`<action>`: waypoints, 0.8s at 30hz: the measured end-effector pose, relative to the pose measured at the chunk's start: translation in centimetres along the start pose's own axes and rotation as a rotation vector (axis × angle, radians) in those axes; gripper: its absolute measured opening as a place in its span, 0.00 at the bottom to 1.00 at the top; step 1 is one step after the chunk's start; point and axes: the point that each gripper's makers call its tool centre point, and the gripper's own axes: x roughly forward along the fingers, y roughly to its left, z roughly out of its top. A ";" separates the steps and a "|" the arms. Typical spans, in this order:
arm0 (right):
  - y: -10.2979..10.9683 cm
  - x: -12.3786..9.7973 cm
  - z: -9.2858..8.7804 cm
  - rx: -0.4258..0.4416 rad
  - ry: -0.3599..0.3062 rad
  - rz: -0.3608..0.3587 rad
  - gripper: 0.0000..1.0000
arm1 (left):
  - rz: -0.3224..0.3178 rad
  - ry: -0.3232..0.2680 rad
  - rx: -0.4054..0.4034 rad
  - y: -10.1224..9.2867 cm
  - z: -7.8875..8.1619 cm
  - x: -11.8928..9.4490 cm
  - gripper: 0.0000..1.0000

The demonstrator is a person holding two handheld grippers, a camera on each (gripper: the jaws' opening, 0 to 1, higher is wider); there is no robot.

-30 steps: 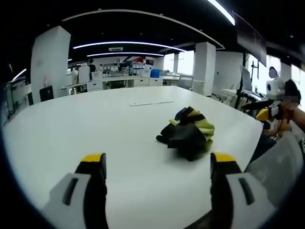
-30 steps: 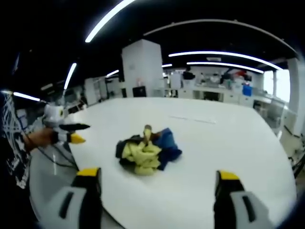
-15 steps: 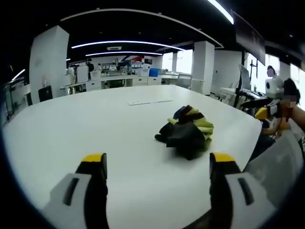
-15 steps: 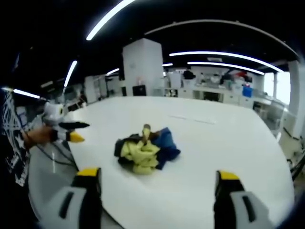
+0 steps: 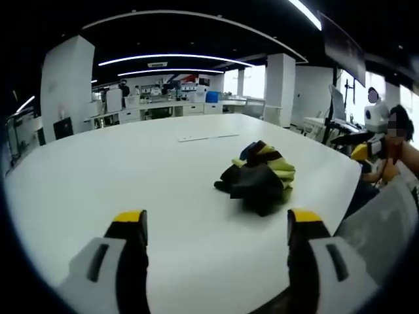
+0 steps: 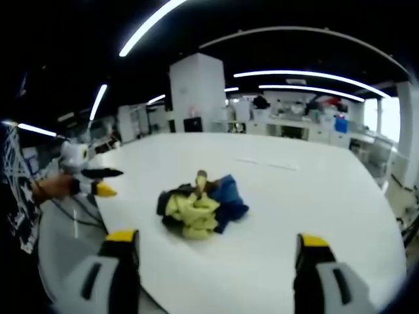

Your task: Fold the garment on the visible template until the final outline fits inside the template.

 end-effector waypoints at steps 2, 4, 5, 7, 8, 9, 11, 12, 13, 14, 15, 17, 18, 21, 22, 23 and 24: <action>0.0 0.1 0.2 -0.001 -0.008 0.002 0.99 | 0.002 0.008 0.000 0.0 -0.2 0.0 0.84; -0.1 0.2 0.4 0.001 -0.018 0.002 0.99 | 0.002 0.012 0.001 0.1 -0.2 0.0 0.83; -0.1 0.2 0.3 0.002 -0.018 0.003 0.97 | 0.001 0.009 0.001 0.1 -0.2 0.0 0.82; -0.3 0.3 0.0 -0.006 -0.006 0.002 0.86 | 0.003 0.004 0.003 0.1 -0.1 0.0 0.80; -0.3 0.3 0.0 -0.008 -0.005 0.002 0.84 | 0.007 0.006 0.007 0.2 -0.1 -0.1 0.79; -0.3 0.4 0.0 -0.007 -0.005 0.001 0.85 | 0.011 0.016 0.013 0.3 -0.3 -0.1 0.79; -0.4 0.6 0.0 0.001 -0.015 0.003 0.84 | 0.015 0.023 0.014 0.5 -0.4 -0.1 0.79; -0.4 0.7 0.1 0.002 -0.020 0.006 0.82 | 0.017 0.028 0.011 0.6 -0.5 0.0 0.78; -0.5 0.8 0.3 0.002 -0.027 0.009 0.80 | 0.016 0.029 0.009 0.7 -0.5 0.0 0.76; -0.4 0.8 0.4 0.003 -0.032 0.012 0.80 | 0.013 0.029 0.006 0.7 -0.5 0.0 0.75; -0.4 0.9 0.4 0.004 -0.032 0.013 0.79 | 0.008 0.028 0.000 0.7 -0.5 0.0 0.74; -0.6 1.1 0.5 0.004 -0.034 0.017 0.78 | -0.003 0.027 -0.008 0.6 -0.4 0.0 0.72; -0.7 1.2 0.6 0.005 -0.036 0.018 0.77 | -0.015 0.027 -0.008 0.5 -0.3 0.1 0.71; -0.8 1.6 0.6 0.006 -0.037 0.027 0.74 | -0.048 0.028 -0.021 0.4 0.0 0.6 0.68; -0.9 1.9 0.6 0.006 -0.035 0.031 0.73 | -0.055 0.023 -0.019 0.3 0.3 0.8 0.66; -0.9 2.0 0.6 0.005 -0.033 0.032 0.72 | -0.061 0.021 -0.016 0.2 0.5 0.9 0.66; -1.0 2.2 0.6 0.005 -0.032 0.032 0.71 | -0.067 0.019 -0.011 0.1 0.7 1.1 0.65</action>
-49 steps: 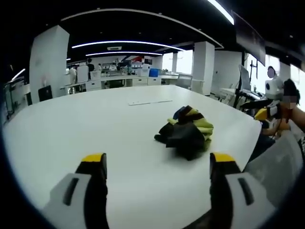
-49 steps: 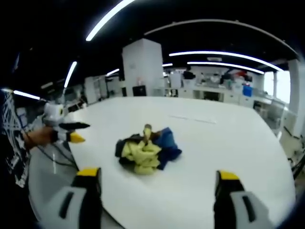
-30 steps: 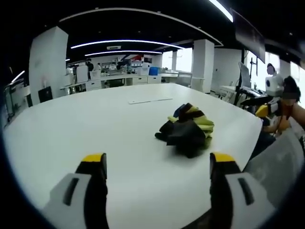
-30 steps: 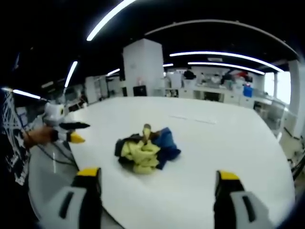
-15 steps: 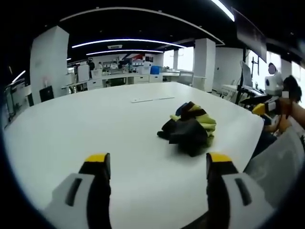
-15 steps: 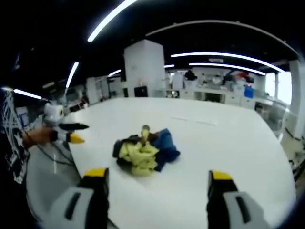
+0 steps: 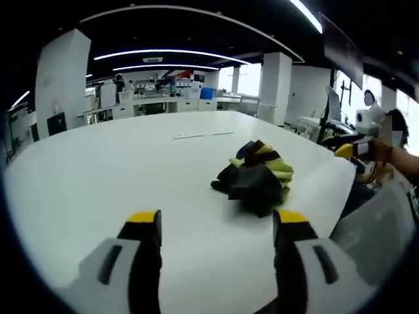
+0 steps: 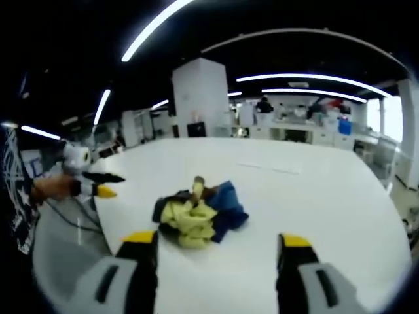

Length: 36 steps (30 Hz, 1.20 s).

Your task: Fold the garment on the visible template until the final outline fits inside the template.

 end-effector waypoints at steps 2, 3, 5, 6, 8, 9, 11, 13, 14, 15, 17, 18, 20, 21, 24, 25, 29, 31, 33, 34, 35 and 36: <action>-0.1 0.4 0.1 -0.008 -0.003 0.000 0.70 | -0.011 0.006 0.018 -0.1 0.2 0.6 0.63; -0.2 0.6 0.2 -0.008 -0.005 0.001 0.68 | -0.019 0.016 0.027 -0.1 0.3 1.0 0.62; -0.4 1.2 0.3 0.000 -0.010 0.007 0.65 | -0.035 0.017 0.041 -0.4 0.5 1.6 0.59; -0.4 1.4 0.4 0.004 -0.013 0.012 0.63 | -0.043 0.016 0.045 -0.5 0.6 1.8 0.58; -0.1 2.1 0.5 0.013 -0.017 0.043 0.60 | -0.060 0.020 0.046 -0.8 0.7 2.6 0.55; 0.1 2.5 0.5 0.015 -0.012 0.056 0.59 | -0.072 0.019 0.041 -0.5 0.7 3.0 0.53; 0.1 3.2 0.5 0.003 -0.003 0.071 0.57 | -0.084 0.020 0.040 -0.6 0.8 3.6 0.50; 0.3 3.9 0.6 -0.006 0.001 0.088 0.55 | -0.102 0.028 0.049 -0.9 0.8 4.1 0.47; 0.6 4.2 0.7 -0.008 0.002 0.096 0.54 | -0.105 0.033 0.050 -0.9 0.8 4.5 0.46; 0.8 4.7 0.8 -0.009 0.003 0.111 0.53 | -0.112 0.037 0.052 -1.1 0.8 4.8 0.45; 1.0 5.3 0.9 -0.009 0.006 0.125 0.51 | -0.131 0.043 0.052 -1.4 0.7 5.4 0.42; 1.1 5.7 0.9 -0.012 0.008 0.133 0.50 | -0.144 0.048 0.052 -1.6 0.6 5.8 0.41; 1.2 6.3 1.0 -0.015 0.010 0.142 0.47 | -0.159 0.060 0.050 -1.8 0.3 6.2 0.39; 1.3 6.7 1.0 -0.018 0.011 0.147 0.46 | -0.173 0.069 0.050 -1.9 0.1 6.5 0.39; 1.1 7.6 1.1 -0.021 0.011 0.152 0.41 | -0.205 0.091 0.050 -2.4 -0.5 7.0 0.36; 1.1 8.0 1.0 -0.024 0.010 0.155 0.39 | -0.220 0.098 0.047 -2.6 -0.6 7.1 0.35; 0.7 9.2 0.8 -0.045 0.017 0.163 0.31 | -0.240 0.102 0.048 -2.8 -0.8 7.8 0.33; 0.6 9.6 0.8 -0.042 0.018 0.163 0.28 | -0.254 0.106 0.036 -2.9 -0.9 8.2 0.30; 0.3 10.1 0.7 -0.038 0.022 0.166 0.25 | -0.266 0.114 0.028 -3.0 -1.1 8.7 0.27; 0.4 10.2 0.7 -0.038 0.023 0.166 0.24 | -0.270 0.115 0.025 -3.0 -1.2 8.9 0.26; 0.4 10.4 0.6 -0.040 0.027 0.169 0.23 | -0.277 0.115 0.020 -2.9 -1.3 9.2 0.25; 0.6 10.5 0.6 -0.041 0.030 0.172 0.23 | -0.285 0.113 0.017 -2.9 -1.3 9.4 0.25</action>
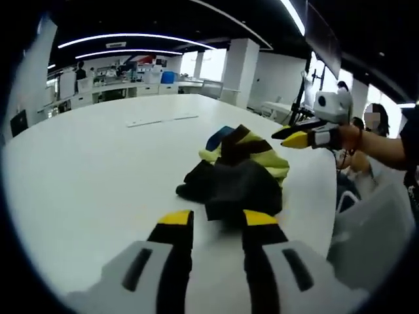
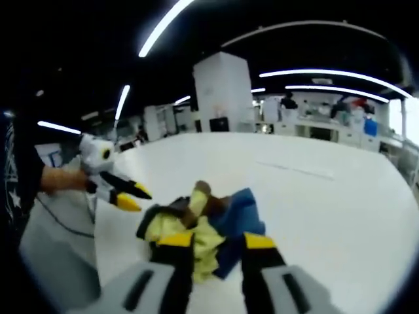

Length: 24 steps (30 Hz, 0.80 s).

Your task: Fold the garment on the visible template until the final outline fits inside the template.

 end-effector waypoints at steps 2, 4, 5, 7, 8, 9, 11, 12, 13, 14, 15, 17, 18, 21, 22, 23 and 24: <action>-0.2 0.5 -0.2 0.001 0.008 0.005 0.21 | -0.022 0.007 0.012 -0.5 0.0 0.3 0.24; -0.2 0.8 -0.3 -0.001 0.014 0.009 0.19 | -0.036 0.016 0.027 -0.9 -0.1 0.8 0.23; -0.1 0.9 -0.3 -0.004 0.016 0.010 0.18 | -0.042 0.020 0.030 -0.8 -0.2 1.0 0.22; -0.1 1.4 -0.5 -0.010 0.020 0.016 0.16 | -0.053 0.023 0.030 -1.1 -0.2 1.2 0.20; -0.3 1.6 -0.7 -0.008 0.023 0.020 0.14 | -0.056 0.024 0.028 -1.2 -0.1 1.3 0.19; -0.3 1.9 -0.8 -0.002 0.029 0.025 0.12 | -0.062 0.025 0.026 -1.3 -0.2 1.3 0.18; -0.3 2.2 -0.9 -0.002 0.031 0.022 0.10 | -0.060 0.023 0.022 -1.3 -0.2 1.4 0.17; -0.4 2.3 -1.0 -0.001 0.031 0.017 0.10 | -0.060 0.024 0.019 -1.3 -0.2 1.4 0.17; -0.4 2.4 -1.0 -0.002 0.031 0.014 0.10 | -0.061 0.030 0.013 -1.1 -0.4 1.6 0.17; -0.4 2.5 -1.0 0.002 0.031 0.012 0.10 | -0.057 0.034 0.011 -1.0 -0.6 1.6 0.16; -0.4 2.6 -1.0 0.004 0.031 0.013 0.10 | -0.052 0.039 0.010 -0.6 -0.9 1.8 0.17; -0.2 2.8 -1.0 0.004 0.033 0.018 0.08 | -0.051 0.041 0.009 -0.5 -0.9 1.8 0.17; -0.2 3.0 -1.0 0.004 0.036 0.024 0.07 | -0.055 0.040 0.004 -0.6 -0.9 1.8 0.17; -0.3 3.1 -1.1 0.001 0.040 0.024 0.05 | -0.095 0.050 -0.035 -0.9 -1.2 2.0 0.13; -0.2 3.0 -1.1 0.000 0.041 0.020 0.04 | -0.109 0.065 -0.054 -1.0 -1.5 2.2 0.12; -0.3 3.0 -1.1 0.000 0.040 0.017 0.02 | -0.107 0.068 -0.057 -1.0 -1.5 2.2 0.09; -0.3 3.0 -1.1 0.001 0.040 0.014 0.00 | -0.103 0.068 -0.057 -1.0 -1.6 2.3 0.08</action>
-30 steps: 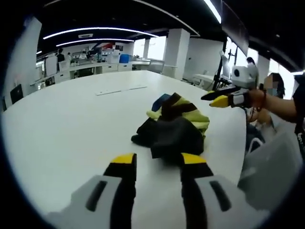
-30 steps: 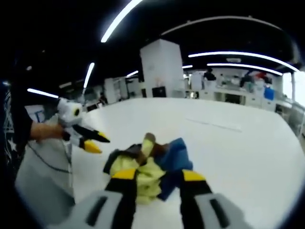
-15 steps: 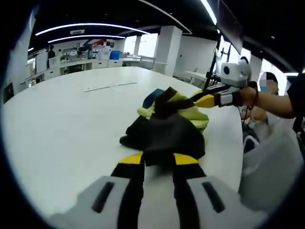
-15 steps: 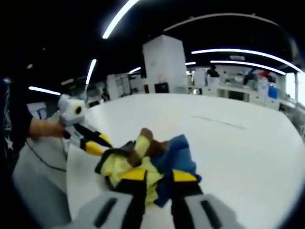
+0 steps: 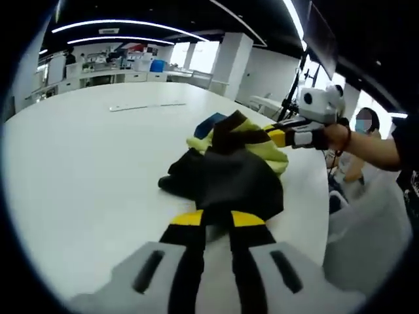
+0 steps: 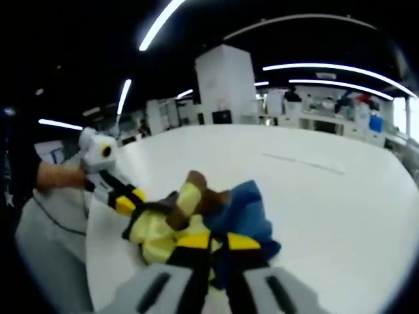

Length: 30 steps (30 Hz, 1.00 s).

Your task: Fold the garment on the visible template until the final outline fits inside the template.

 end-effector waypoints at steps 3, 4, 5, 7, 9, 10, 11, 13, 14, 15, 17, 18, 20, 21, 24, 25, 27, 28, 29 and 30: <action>-0.2 0.1 -0.1 0.002 0.004 -0.006 0.00 | -0.001 0.008 -0.009 0.1 -0.4 0.3 0.02; -0.2 0.0 -0.2 0.003 0.006 -0.007 0.00 | -0.001 0.010 -0.007 0.1 -0.4 0.3 0.00; -0.1 0.0 -0.2 0.008 0.007 -0.008 0.00 | 0.004 0.011 0.000 0.2 -0.6 0.3 0.00; -0.1 0.0 -0.2 0.007 0.007 -0.010 0.00 | 0.010 0.015 0.005 0.3 -0.7 0.4 0.00; 0.0 0.0 -0.1 -0.001 0.006 -0.011 0.00 | 0.017 0.016 0.014 0.3 -0.7 0.3 0.00; 0.0 -0.1 -0.1 -0.002 0.005 -0.013 0.00 | 0.026 0.013 0.024 0.3 -0.5 0.1 0.00; 0.0 -0.3 0.1 -0.001 0.000 -0.019 0.00 | 0.030 0.010 0.031 0.3 -0.4 0.0 0.00; -0.1 -0.4 0.3 -0.002 -0.007 -0.023 0.00 | 0.049 0.001 0.049 0.4 0.0 -0.6 0.00; -0.1 -0.7 0.6 -0.002 -0.016 -0.026 0.00 | 0.056 -0.006 0.052 0.4 0.3 -0.8 0.00; -0.1 -0.8 0.7 -0.004 -0.021 -0.028 0.00 | 0.071 -0.014 0.045 0.3 0.7 -1.2 0.00; -0.2 -1.3 1.2 -0.008 -0.032 -0.036 0.00 | 0.086 -0.043 0.030 0.4 1.5 -1.9 0.00; -0.2 -1.5 1.4 -0.010 -0.035 -0.039 0.00 | 0.093 -0.055 0.021 0.4 1.9 -2.2 0.00; -0.6 -2.1 2.0 -0.021 -0.042 -0.051 0.00 | 0.110 -0.096 0.011 0.7 2.9 -2.8 0.00; -0.8 -2.3 2.2 -0.029 -0.048 -0.053 0.00 | 0.137 -0.135 -0.005 0.8 3.8 -3.2 0.00; -1.3 -3.3 3.5 -0.053 -0.068 -0.073 0.00 | 0.152 -0.166 -0.045 1.1 4.9 -4.0 0.00; -1.5 -3.6 3.8 -0.059 -0.067 -0.081 0.00 | 0.157 -0.186 -0.041 1.0 5.7 -4.3 0.00; -1.9 -4.1 4.5 -0.068 -0.073 -0.086 0.00 | 0.171 -0.193 -0.040 1.2 6.4 -4.8 0.00; -2.1 -4.3 4.8 -0.071 -0.076 -0.086 0.00 | 0.178 -0.195 -0.038 1.3 6.7 -5.0 0.00; -2.3 -4.6 5.2 -0.078 -0.078 -0.090 0.00 | 0.189 -0.195 -0.032 1.2 7.3 -5.1 0.00; -2.5 -4.7 5.4 -0.084 -0.078 -0.092 0.00 | 0.195 -0.195 -0.028 1.2 7.6 -5.2 0.00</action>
